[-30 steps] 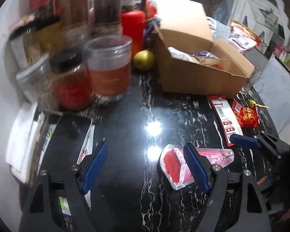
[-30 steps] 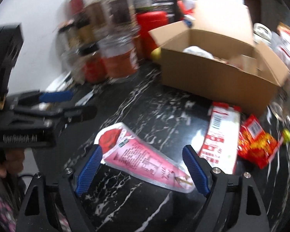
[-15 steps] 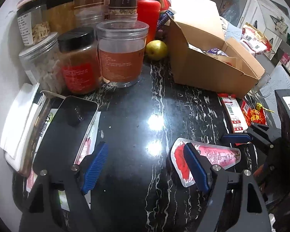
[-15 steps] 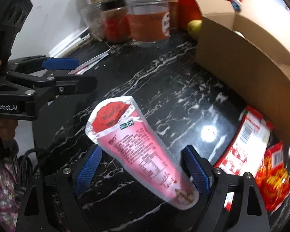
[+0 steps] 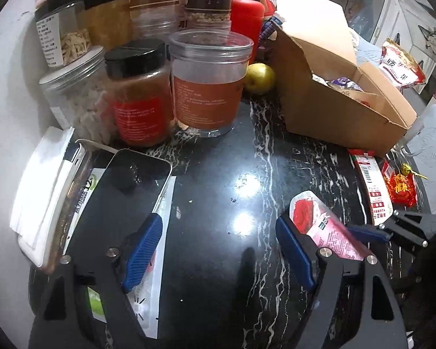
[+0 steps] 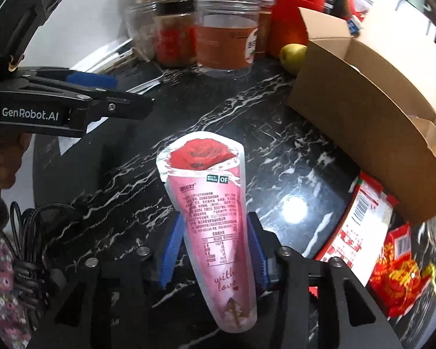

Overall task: Organize snacks
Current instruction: 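Lift the pink packet with right tool while left tool grasps red-white strip packet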

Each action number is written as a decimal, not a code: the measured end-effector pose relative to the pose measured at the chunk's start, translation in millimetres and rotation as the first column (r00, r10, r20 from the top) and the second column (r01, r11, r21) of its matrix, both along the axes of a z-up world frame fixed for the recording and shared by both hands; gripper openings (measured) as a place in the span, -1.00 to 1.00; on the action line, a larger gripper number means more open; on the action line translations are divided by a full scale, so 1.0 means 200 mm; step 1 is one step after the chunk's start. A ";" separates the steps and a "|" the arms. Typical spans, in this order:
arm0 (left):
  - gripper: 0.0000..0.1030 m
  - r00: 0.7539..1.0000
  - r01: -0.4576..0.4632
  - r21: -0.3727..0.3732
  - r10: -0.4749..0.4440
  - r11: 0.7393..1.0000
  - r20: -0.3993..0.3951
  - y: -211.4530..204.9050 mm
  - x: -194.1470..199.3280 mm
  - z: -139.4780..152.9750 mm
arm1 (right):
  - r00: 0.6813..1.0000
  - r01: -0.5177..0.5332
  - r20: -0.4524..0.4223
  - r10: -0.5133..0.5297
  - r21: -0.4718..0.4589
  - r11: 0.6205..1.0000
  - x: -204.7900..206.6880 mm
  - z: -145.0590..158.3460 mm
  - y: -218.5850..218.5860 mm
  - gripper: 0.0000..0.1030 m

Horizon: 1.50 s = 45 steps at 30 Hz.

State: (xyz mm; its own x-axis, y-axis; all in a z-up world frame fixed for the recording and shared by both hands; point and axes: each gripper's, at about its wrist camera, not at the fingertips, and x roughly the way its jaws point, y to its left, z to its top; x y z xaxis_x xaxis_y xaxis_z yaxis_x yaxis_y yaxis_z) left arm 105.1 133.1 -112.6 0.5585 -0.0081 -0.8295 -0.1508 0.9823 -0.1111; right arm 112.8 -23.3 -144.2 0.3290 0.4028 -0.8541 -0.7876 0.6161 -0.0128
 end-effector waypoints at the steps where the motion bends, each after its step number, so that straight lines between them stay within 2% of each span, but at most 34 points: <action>1: 0.56 1.000 0.006 -0.007 -0.006 1.000 0.006 -0.01 0.00 0.00 | 1.000 0.006 0.006 -0.006 0.005 1.000 0.00 0.00 0.00 -0.40; 6: 0.56 1.000 0.018 -0.011 -0.018 1.000 0.021 -0.03 0.01 0.02 | 0.996 0.088 -0.025 -0.086 0.074 0.993 0.00 0.02 -0.08 -0.54; 12: 0.56 0.998 0.055 0.000 -0.055 0.998 0.041 -0.07 0.02 0.05 | 0.976 0.207 -0.102 -0.191 0.183 0.961 0.00 0.04 -0.19 -0.56; 15: 0.56 0.992 0.109 0.017 -0.110 0.994 0.058 -0.14 0.03 0.07 | 0.962 0.271 -0.098 -0.254 0.234 0.934 -0.03 0.10 -0.27 -0.56; 18: 0.56 0.984 0.169 0.012 -0.169 0.986 0.050 -0.24 0.05 0.08 | 0.946 0.325 -0.082 -0.315 0.246 0.913 -0.06 0.15 -0.36 -0.56; 24: 0.56 0.965 0.263 -0.023 -0.263 0.964 0.020 -0.43 0.08 0.07 | 0.896 0.440 -0.076 -0.437 0.270 0.856 -0.11 0.20 -0.57 -0.56; 29: 0.56 0.938 0.347 -0.042 -0.348 0.937 -0.006 -0.64 0.11 0.04 | 0.856 0.513 -0.084 -0.511 0.271 0.815 -0.15 0.20 -0.72 -0.56; 36: 0.56 0.906 0.415 -0.076 -0.419 0.907 -0.056 -0.92 0.23 -0.03 | 0.794 0.598 -0.092 -0.601 0.297 0.744 -0.21 0.19 -0.94 -0.56; 40: 0.56 0.899 0.432 -0.059 -0.435 0.900 -0.055 -1.01 0.28 -0.04 | 0.750 0.648 -0.084 -0.656 0.296 0.702 -0.22 0.18 -1.05 -0.56; 45: 0.56 0.907 0.410 -0.045 -0.412 0.911 -0.081 -1.06 0.38 -0.08 | 0.719 0.678 -0.088 -0.689 0.305 0.669 -0.22 0.17 -1.13 -0.56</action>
